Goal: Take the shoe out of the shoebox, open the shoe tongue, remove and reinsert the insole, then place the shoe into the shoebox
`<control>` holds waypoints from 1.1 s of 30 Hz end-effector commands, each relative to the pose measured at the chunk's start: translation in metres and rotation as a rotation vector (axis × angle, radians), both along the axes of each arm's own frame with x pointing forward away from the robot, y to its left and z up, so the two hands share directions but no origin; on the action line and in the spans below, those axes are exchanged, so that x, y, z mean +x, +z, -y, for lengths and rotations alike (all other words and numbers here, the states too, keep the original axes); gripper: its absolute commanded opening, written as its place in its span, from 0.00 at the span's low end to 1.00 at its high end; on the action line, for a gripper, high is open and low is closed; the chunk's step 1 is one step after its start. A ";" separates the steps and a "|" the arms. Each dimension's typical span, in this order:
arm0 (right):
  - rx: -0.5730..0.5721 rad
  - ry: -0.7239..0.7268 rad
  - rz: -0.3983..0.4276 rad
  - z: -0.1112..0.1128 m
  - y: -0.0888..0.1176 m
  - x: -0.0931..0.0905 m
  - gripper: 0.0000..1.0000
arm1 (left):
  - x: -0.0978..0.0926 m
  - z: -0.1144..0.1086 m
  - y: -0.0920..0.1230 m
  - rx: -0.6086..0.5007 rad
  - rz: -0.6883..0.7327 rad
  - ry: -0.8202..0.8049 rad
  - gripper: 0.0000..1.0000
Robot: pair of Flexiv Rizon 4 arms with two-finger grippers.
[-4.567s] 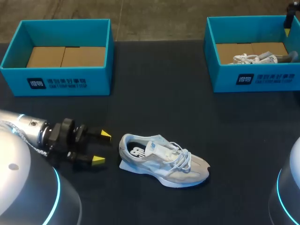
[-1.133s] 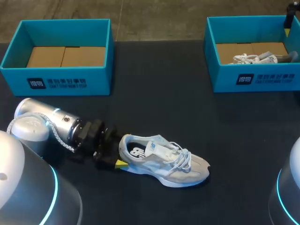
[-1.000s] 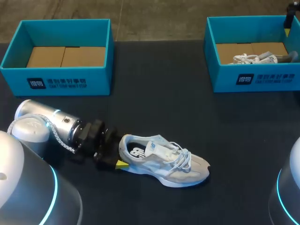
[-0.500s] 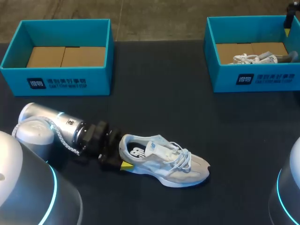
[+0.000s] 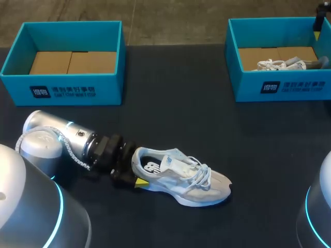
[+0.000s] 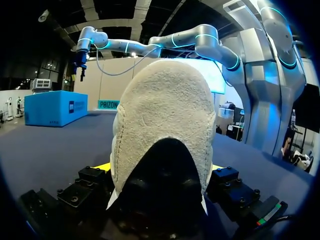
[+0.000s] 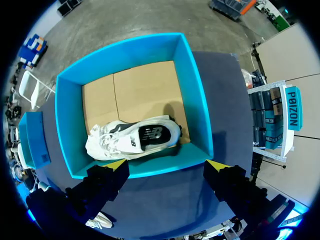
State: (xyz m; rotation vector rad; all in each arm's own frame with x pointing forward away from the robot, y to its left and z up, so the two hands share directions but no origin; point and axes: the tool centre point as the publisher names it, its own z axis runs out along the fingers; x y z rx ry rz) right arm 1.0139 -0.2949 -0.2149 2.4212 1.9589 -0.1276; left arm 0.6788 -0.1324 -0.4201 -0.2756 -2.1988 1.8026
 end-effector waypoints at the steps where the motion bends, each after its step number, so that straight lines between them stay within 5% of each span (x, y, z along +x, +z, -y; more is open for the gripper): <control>1: -0.002 -0.001 0.001 0.000 0.000 -0.001 1.00 | -0.001 -0.001 0.000 0.003 0.008 0.009 0.83; 2: -0.002 -0.001 0.001 0.000 0.000 -0.001 1.00 | 0.000 -0.002 0.000 0.002 0.010 0.013 0.27; 3: -0.002 -0.001 0.001 0.000 0.000 -0.001 1.00 | 0.000 -0.002 0.000 0.002 0.011 0.013 0.00; 33: -0.002 -0.001 0.001 0.000 0.000 -0.001 1.00 | -0.002 -0.022 0.010 -0.053 -0.013 0.267 0.00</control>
